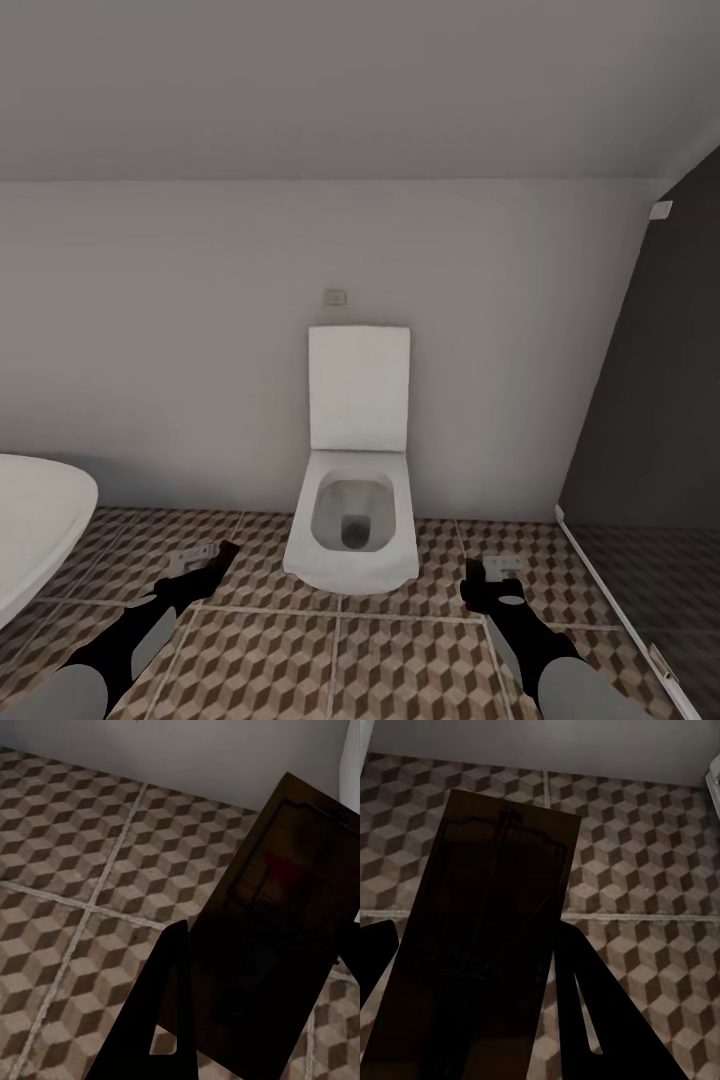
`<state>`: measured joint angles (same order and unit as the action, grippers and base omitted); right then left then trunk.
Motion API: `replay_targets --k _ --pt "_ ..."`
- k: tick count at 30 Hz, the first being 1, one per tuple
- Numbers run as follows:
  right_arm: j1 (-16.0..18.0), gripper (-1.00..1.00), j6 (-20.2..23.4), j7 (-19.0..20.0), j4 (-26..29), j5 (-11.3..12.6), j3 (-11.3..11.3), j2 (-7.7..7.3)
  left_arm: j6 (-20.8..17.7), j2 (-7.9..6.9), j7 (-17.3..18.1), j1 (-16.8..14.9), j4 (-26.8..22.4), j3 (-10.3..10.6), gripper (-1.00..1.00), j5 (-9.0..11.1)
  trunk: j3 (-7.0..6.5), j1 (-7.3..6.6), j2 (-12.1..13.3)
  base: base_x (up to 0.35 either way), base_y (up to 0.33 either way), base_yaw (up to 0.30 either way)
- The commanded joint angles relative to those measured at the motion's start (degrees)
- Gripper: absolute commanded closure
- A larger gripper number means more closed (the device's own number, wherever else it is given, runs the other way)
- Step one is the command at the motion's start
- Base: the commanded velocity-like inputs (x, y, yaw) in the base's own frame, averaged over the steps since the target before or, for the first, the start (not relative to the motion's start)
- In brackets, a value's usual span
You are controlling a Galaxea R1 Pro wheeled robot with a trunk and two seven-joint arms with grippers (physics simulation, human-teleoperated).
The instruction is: Take the four mousetraps from the cabinet in the bathroom and place them on the bathroom floor. Make sure all four end up on the same floor surface, and ensure that at least two of them are either under or directly next to the same bathroom sink.
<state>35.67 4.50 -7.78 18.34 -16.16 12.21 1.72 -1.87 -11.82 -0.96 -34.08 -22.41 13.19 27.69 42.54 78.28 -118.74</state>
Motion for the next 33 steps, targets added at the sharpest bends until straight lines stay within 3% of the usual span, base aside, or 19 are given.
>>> replay_targets --k 1,33 --pt "0.0 1.00 0.3 0.0 0.1 -0.5 0.3 0.05 -0.2 -0.06 -0.1 0.0 -0.1 0.3 1.00 0.5 0.06 -0.01 0.0 0.004 0.000 0.000" --pt "0.0 1.00 0.3 0.0 0.1 -0.5 0.2 -0.05 -0.1 -0.05 0.1 0.0 -0.2 0.2 1.00 0.5 0.06 -0.01 0.0 0.020 0.070 0.000"
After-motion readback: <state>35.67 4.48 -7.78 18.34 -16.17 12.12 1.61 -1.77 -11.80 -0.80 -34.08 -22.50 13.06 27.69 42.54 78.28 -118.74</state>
